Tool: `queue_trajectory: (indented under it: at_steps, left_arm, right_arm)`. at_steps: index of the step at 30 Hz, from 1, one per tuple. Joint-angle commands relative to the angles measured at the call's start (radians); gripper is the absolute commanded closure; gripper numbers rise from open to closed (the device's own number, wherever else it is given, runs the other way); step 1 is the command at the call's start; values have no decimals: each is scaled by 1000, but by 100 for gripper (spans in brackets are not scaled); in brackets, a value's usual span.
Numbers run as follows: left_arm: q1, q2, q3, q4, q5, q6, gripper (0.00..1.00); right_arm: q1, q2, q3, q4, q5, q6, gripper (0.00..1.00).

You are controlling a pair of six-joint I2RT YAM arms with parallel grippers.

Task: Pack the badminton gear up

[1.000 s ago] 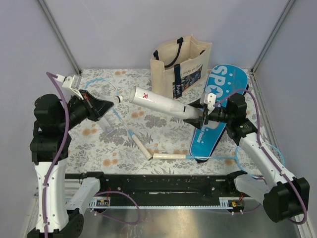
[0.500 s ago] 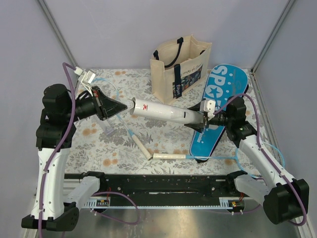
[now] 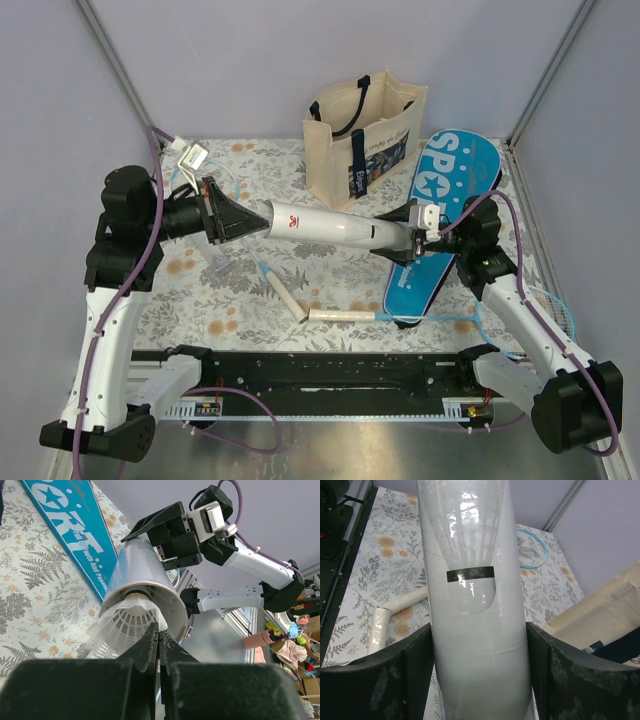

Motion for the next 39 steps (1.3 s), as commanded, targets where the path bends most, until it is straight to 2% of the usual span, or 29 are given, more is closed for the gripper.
queue_trajectory:
  at_steps: [1,3,11,20,21,23,24,27,33,39]
  left_arm:
    - [-2,21,50,11,-4,8,100]
    - [-5,33,62,7,-1,7,100]
    - [-96,64,38,33,-30,-2,100]
    - [-124,40,-25,66,-51,-31,100]
    - [-124,38,-32,74,-57,-39,98]
    - [-125,24,-38,76,-82,-36,81]
    - [-124,15,-41,76,-100,-30,70]
    - [-125,-3,-30,62,-148,-7,57]
    - [-122,-29,37,-32,-243,33,48]
    - [-124,-72,82,-115,-427,64,41]
  right_arm:
    - [2,-26,-7,166,-64,70,59]
    - [16,-21,-20,194,-64,81,60]
    - [82,-29,-30,123,24,-5,61]
    - [88,5,-68,309,48,120,62]
    - [90,2,-70,321,53,126,62]
    - [88,4,-77,324,59,124,62]
    - [88,4,-77,323,67,120,62]
    - [90,2,-86,324,85,113,63]
    - [88,5,-73,265,97,84,63]
    - [88,5,-71,255,105,85,63]
